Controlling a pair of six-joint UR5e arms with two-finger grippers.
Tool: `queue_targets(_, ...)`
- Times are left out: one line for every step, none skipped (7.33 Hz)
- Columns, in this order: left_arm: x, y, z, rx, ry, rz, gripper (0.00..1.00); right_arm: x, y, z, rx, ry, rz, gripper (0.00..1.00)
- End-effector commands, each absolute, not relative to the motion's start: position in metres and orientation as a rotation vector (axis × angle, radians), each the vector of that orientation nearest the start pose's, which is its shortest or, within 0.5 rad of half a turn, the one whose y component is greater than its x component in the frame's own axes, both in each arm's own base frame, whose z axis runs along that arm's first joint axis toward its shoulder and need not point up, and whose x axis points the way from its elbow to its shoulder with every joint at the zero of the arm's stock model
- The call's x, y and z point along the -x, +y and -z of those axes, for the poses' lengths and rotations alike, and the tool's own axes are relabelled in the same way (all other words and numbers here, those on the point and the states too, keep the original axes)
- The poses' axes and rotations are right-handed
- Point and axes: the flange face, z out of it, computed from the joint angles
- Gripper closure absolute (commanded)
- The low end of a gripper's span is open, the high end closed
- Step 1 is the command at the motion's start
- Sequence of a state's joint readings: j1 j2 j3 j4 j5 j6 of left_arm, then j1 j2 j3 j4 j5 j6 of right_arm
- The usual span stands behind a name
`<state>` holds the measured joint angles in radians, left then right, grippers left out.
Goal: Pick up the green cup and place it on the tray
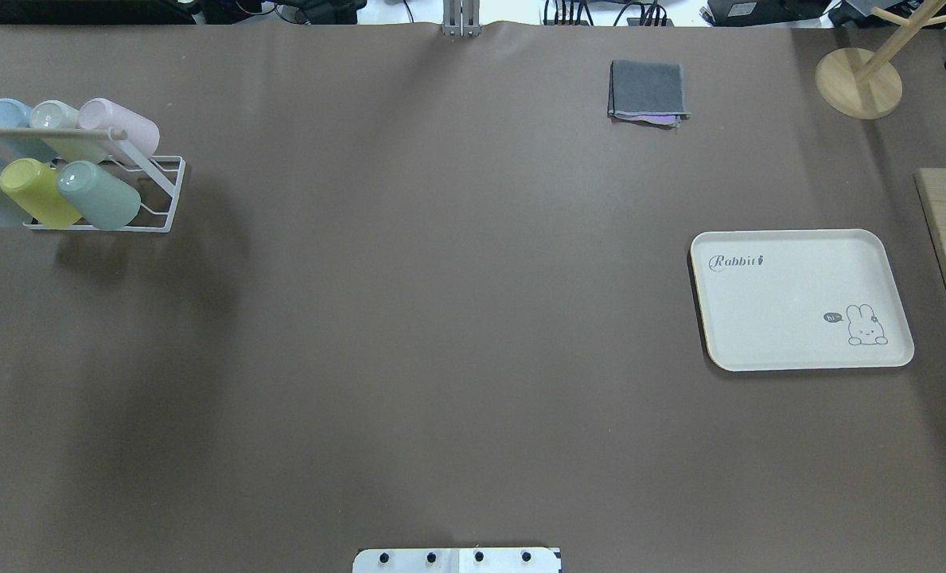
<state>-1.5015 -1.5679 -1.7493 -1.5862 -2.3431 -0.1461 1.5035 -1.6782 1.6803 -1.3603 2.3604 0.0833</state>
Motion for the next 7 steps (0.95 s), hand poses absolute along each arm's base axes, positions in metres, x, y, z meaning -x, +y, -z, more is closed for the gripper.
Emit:
queue_targets(0.004,-0.505,-0.492,-0.226,0.783,-0.098,0.02,-0.025,-0.471,-0.68,-0.225,-0.835,0.115,0.0)
queue_targets(-0.028,-0.51,-0.448,-0.272,0.788,-0.185,0.02,-0.009,-0.47,-0.682,-0.19,-0.891,0.13,0.0)
queue_targets(-0.046,-0.511,-0.43,-0.317,0.792,-0.264,0.02,0.003,-0.502,-0.666,-0.185,-0.905,0.107,0.0)
queue_targets(-0.091,-0.523,-0.386,-0.433,0.705,-0.445,0.02,0.028,-0.539,-0.633,-0.166,-0.93,0.051,0.01)
queue_targets(-0.135,-0.515,-0.367,-0.5,0.592,-0.564,0.02,0.047,-0.548,-0.622,-0.131,-0.945,0.009,0.04)
queue_targets(-0.144,-0.503,-0.35,-0.595,0.482,-0.712,0.02,0.068,-0.546,-0.648,-0.064,-0.94,0.015,0.02)
queue_targets(-0.133,-0.481,-0.347,-0.649,0.43,-0.848,0.02,0.07,-0.542,-0.65,-0.07,-0.979,0.013,0.02)
